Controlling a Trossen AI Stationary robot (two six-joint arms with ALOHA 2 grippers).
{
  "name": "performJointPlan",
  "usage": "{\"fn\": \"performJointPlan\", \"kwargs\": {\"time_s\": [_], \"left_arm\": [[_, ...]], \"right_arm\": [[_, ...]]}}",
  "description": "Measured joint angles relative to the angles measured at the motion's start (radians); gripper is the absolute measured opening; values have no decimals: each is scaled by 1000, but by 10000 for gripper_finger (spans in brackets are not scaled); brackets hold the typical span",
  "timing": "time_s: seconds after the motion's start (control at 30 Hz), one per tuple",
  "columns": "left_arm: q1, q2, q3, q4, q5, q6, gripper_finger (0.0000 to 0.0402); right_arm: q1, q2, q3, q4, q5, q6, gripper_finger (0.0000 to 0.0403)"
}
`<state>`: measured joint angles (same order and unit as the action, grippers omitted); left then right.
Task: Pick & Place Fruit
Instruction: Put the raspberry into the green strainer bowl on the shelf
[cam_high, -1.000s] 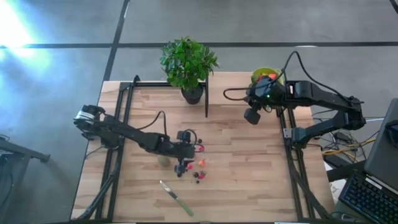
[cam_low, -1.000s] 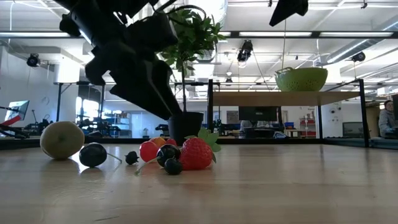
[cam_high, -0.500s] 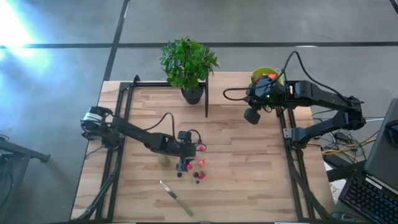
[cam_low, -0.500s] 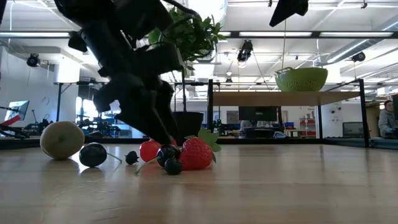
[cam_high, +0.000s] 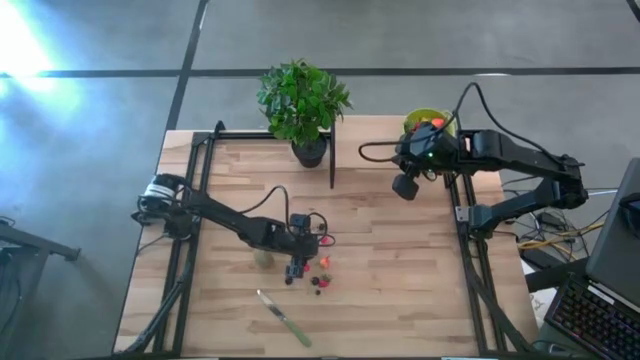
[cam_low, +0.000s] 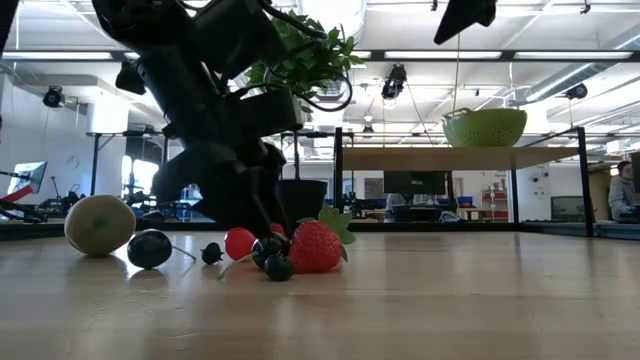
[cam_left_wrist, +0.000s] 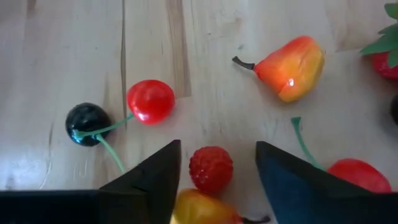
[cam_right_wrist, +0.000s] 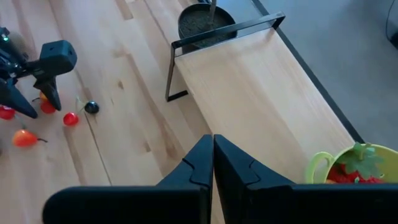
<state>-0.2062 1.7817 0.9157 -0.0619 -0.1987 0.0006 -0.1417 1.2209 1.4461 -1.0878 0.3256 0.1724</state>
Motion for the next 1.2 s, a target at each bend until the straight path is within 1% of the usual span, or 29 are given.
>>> {"fn": "performJointPlan", "kwargs": {"time_s": [0.23,0.37,0.5,0.6,0.7,0.8,0.87,0.93,1.07,1.13,1.2], "left_arm": [[0,-2,3,-7,-1,-2,129],[0,-2,3,-8,-5,-2,93],[1,-2,7,-10,-10,-2,89],[2,-5,19,-13,-12,-5,105],[2,-26,34,-8,-13,-9,111],[2,-43,58,-8,-16,-13,99],[2,-49,77,7,-16,-16,87],[2,-55,94,48,-9,-18,86],[2,-64,105,157,25,-17,91],[2,-65,105,226,28,-8,99],[4,-66,105,294,53,1,101]], "right_arm": [[0,0,-24,0,0,0,8],[0,0,-50,0,0,-20,8],[0,0,-69,2,0,-30,8],[9,0,-73,3,0,-54,8],[51,0,-82,24,0,-87,8],[128,0,-106,83,14,-141,8],[197,0,-133,129,64,-185,8],[272,0,-165,164,160,-229,8],[445,0,-252,249,404,-299,8],[531,0,-299,287,540,-313,8],[614,0,-348,336,657,-330,8]]}}
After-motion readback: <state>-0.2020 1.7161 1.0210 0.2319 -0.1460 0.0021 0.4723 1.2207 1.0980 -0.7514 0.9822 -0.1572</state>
